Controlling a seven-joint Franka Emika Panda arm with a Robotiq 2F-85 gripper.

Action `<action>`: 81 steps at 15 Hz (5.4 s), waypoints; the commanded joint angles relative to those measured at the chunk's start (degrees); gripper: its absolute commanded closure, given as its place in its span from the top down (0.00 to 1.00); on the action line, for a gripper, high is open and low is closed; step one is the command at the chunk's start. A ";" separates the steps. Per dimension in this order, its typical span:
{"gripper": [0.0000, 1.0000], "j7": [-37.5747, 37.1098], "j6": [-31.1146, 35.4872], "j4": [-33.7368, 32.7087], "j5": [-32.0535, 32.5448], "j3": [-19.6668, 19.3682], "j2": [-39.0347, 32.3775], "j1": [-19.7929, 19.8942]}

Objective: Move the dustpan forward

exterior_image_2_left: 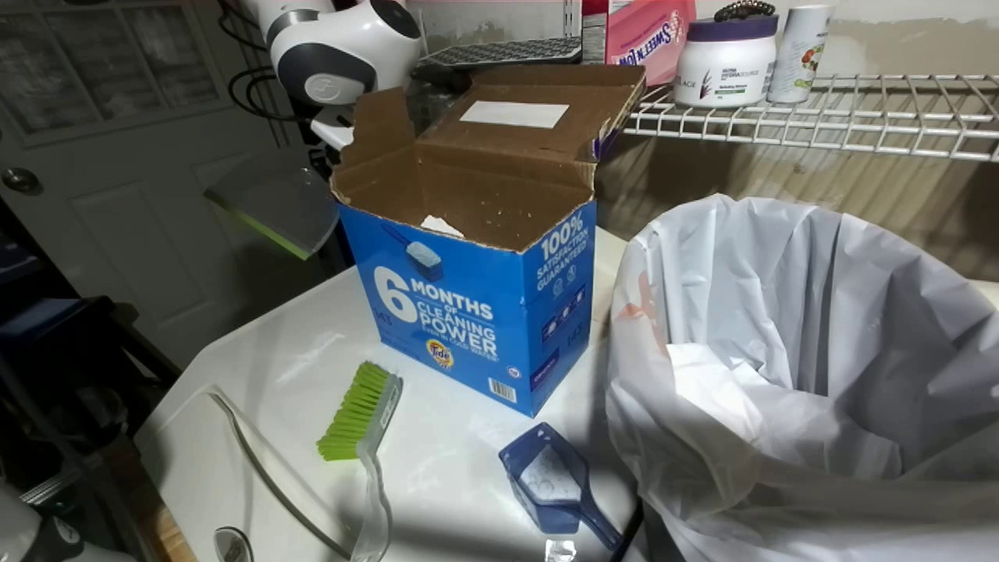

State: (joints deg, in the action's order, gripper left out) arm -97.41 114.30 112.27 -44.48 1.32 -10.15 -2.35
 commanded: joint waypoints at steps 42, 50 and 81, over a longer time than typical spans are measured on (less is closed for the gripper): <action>0.02 0.25 0.44 -3.47 -2.79 0.14 -3.43 0.20; 0.02 1.90 1.22 -2.68 -5.57 0.02 -3.04 0.61; 0.02 20.92 4.45 -2.73 -6.92 -1.70 -6.32 1.79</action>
State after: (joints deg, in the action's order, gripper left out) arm -77.99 118.78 110.83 -50.61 -0.06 -14.89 -0.89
